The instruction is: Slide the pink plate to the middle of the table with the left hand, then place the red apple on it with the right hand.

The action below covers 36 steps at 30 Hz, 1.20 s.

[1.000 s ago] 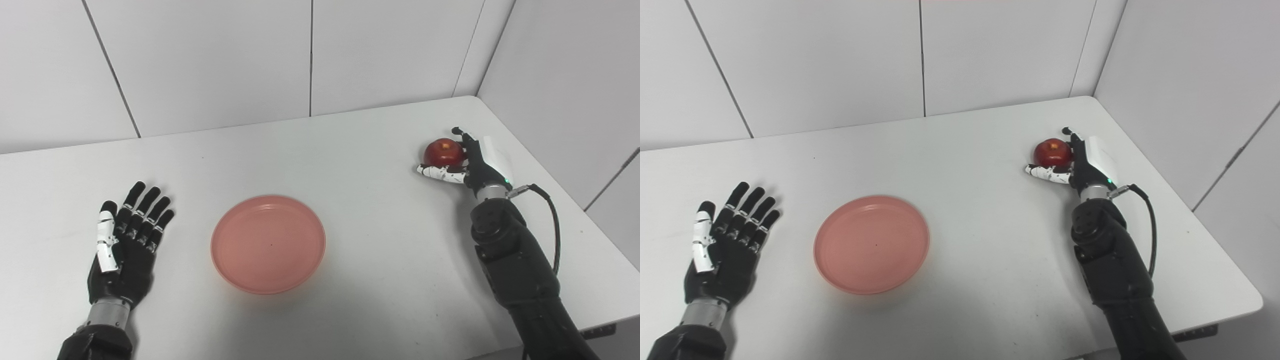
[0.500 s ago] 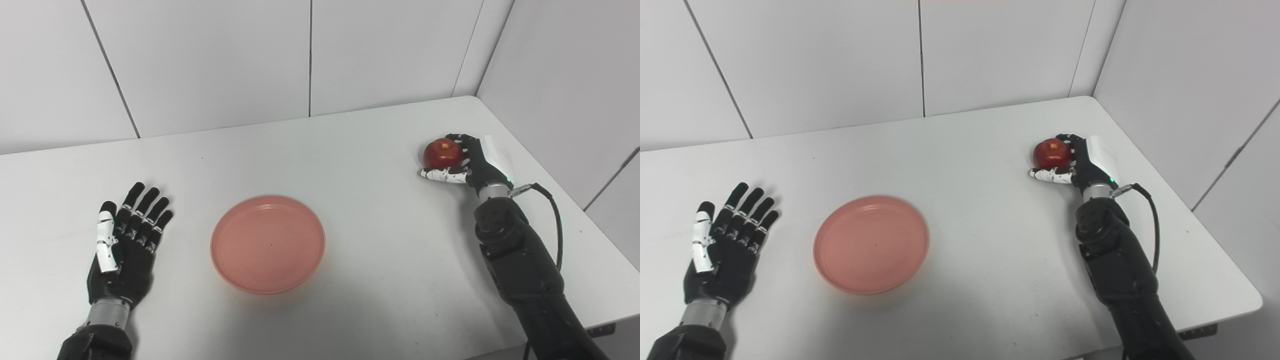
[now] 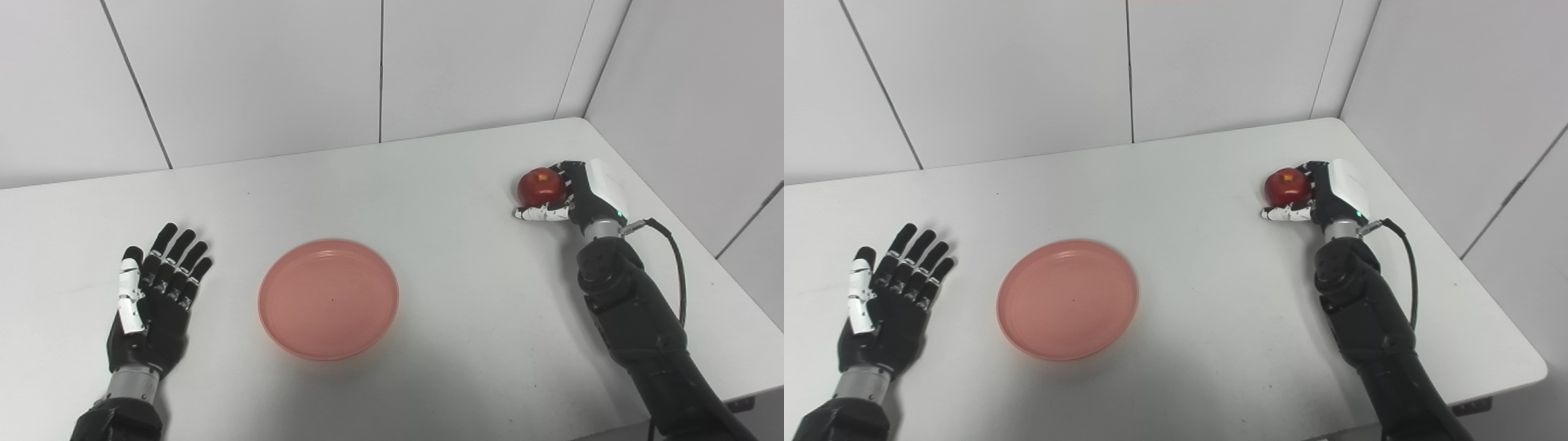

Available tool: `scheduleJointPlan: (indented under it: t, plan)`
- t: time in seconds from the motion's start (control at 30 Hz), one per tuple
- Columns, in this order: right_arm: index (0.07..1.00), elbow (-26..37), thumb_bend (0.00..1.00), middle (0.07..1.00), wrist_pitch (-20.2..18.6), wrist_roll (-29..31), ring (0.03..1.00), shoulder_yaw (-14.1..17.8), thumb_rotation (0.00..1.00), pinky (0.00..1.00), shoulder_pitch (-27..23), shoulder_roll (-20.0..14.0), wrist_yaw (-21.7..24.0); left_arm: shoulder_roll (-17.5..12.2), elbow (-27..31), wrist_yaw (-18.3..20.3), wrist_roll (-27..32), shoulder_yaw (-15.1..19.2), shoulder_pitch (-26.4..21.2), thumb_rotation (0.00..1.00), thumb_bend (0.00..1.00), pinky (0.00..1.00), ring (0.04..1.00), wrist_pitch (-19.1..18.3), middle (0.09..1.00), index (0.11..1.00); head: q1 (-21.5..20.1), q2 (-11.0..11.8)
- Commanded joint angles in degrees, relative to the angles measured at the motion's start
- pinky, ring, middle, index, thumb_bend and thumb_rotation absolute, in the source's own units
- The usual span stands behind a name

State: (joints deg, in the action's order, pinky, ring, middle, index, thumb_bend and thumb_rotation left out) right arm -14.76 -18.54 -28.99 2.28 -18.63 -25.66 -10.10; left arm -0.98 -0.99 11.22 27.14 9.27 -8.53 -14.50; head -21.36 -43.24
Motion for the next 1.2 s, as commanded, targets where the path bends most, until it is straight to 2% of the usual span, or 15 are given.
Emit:
scheduleJointPlan:
  t: [0.0, 0.3, 0.57, 0.7, 1.03, 1.17]
  plan:
    - [0.489, 0.81, 0.51, 0.520, 2.90, -0.24, 0.456, 0.55, 0.14, 0.37, -2.02, -1.61, -1.94, -0.21, -0.10, -0.22, -0.03, -0.10, 0.00, 1.00, 0.42, 0.92, 0.895, -0.12, 0.899, 0.887, 0.14, -0.08]
    - [0.489, 1.27, 0.51, 0.531, 4.35, 1.30, 0.488, 2.03, 0.14, 0.41, -1.87, -1.00, -4.19, 0.08, 0.65, -0.90, -0.51, -0.33, 0.10, 1.00, 0.42, 0.92, 0.890, -0.35, 0.894, 0.883, 0.48, 0.02]
    - [0.490, 6.33, 0.51, 0.549, 1.49, 2.20, 0.517, 3.43, 0.14, 0.45, -1.25, 0.12, -3.19, -0.36, 0.10, -0.39, -0.68, -0.70, 0.09, 1.00, 0.42, 0.92, 0.893, 0.26, 0.897, 0.887, 0.96, 0.02]
    - [0.489, 10.71, 0.51, 0.556, 0.93, 2.00, 0.528, 3.44, 0.14, 0.46, -0.77, 0.62, -2.40, -0.25, 0.29, -0.57, -0.67, -0.82, 0.03, 1.00, 0.42, 0.92, 0.892, 0.14, 0.899, 0.890, 1.10, 0.03]
    - [0.489, 22.01, 0.50, 0.540, -4.33, 1.62, 0.515, 2.22, 0.14, 0.46, -0.37, 2.20, 2.44, 0.43, 0.57, -1.54, -1.04, -1.22, -0.01, 1.00, 0.42, 0.91, 0.887, 0.14, 0.893, 0.885, 2.32, 0.32]
    - [0.489, 25.52, 0.50, 0.527, -4.53, 2.03, 0.488, 1.41, 0.14, 0.42, -0.48, 3.43, 4.31, 0.24, 0.02, -1.39, -1.39, -1.65, -0.02, 1.00, 0.43, 0.91, 0.885, 0.92, 0.889, 0.883, 2.99, 0.48]
